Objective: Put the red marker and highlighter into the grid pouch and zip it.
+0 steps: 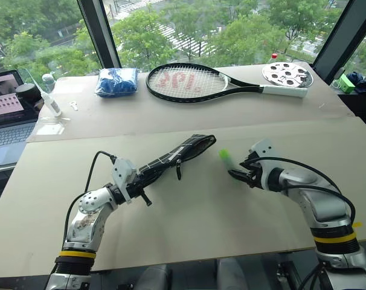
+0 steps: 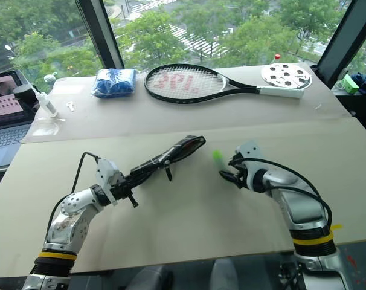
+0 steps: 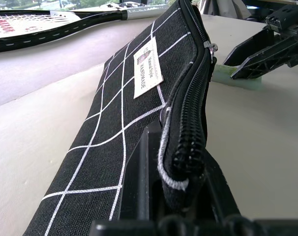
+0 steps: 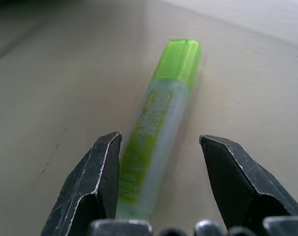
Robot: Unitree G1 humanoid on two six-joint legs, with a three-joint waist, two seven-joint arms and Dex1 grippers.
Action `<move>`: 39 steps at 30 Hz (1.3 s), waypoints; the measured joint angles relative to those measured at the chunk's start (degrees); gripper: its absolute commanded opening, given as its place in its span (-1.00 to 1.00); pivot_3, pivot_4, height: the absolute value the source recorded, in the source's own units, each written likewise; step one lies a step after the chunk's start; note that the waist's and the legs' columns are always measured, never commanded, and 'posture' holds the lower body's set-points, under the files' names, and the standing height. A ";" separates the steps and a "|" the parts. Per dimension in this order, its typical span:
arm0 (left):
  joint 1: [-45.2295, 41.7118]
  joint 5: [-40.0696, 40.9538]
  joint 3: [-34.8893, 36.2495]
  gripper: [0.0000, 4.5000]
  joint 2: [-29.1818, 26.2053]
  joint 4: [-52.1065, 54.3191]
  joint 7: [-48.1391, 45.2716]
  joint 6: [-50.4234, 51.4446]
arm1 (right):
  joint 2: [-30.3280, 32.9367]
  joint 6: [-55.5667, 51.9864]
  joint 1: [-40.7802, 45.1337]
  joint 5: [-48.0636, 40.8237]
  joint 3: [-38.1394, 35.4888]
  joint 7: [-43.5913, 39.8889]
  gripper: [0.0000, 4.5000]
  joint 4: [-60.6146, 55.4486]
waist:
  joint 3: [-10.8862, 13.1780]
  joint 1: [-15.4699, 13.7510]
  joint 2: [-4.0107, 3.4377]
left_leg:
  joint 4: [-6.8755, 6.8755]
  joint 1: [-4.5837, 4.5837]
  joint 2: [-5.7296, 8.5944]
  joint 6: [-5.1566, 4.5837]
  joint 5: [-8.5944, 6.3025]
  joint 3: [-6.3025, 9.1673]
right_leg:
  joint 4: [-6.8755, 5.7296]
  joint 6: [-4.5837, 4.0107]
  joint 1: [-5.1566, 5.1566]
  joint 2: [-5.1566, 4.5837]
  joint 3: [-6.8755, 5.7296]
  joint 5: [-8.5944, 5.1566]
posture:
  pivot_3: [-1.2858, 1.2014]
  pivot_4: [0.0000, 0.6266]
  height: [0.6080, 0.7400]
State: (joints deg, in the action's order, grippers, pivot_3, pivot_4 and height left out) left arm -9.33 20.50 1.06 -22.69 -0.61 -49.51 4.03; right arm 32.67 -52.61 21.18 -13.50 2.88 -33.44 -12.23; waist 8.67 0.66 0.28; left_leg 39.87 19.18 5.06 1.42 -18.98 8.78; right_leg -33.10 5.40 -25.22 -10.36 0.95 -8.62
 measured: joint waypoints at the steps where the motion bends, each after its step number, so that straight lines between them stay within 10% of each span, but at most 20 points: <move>1: 0.04 -0.01 0.00 -1.00 0.02 -0.01 0.01 0.00 | -0.14 -0.35 0.08 0.11 0.30 0.42 0.26 -0.18 | 0.00 0.03 0.00 | 0.00 -0.03 0.00 0.00 0.00 0.00 | 0.00 0.00 0.02 0.00 0.00 0.00 | 0.03 -0.52 1.00; 4: 0.03 -0.01 0.00 -1.00 0.09 -0.01 0.02 0.00 | -0.64 -1.40 0.14 0.43 1.04 1.62 0.26 -1.18 | -0.01 0.05 0.02 | -0.01 -0.05 -0.02 0.00 0.00 0.00 | 0.00 0.00 0.03 0.01 0.00 0.00 | 0.03 -0.52 1.00; 10: 0.03 -0.02 0.00 -1.00 0.21 -0.01 0.10 0.00 | -0.65 -1.56 0.03 2.01 2.37 3.66 -0.53 -1.83 | -0.04 0.05 0.06 | -0.01 -0.08 -0.02 0.00 0.00 0.00 | 0.00 0.00 0.06 0.01 0.00 0.00 | 0.03 -0.52 1.00; 39: -0.59 -0.09 -0.32 -1.00 0.89 -0.33 0.14 -0.05 | 20.06 34.65 12.73 12.09 9.49 -24.00 -0.54 -0.76 | 0.03 0.12 0.11 | -0.02 0.03 -0.03 -0.03 -0.02 -0.05 | 0.11 0.04 -0.02 0.01 -0.07 0.02 | 0.03 -0.52 1.00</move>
State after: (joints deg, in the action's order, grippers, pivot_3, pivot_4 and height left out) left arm -9.92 20.41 0.74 -21.80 -0.94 -49.36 3.98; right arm 52.73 -17.96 33.91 -1.40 12.38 -57.44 -13.00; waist 8.69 0.78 0.39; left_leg 39.85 19.21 5.03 1.38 -19.00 8.73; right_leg -32.99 5.44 -25.24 -10.35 0.88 -8.60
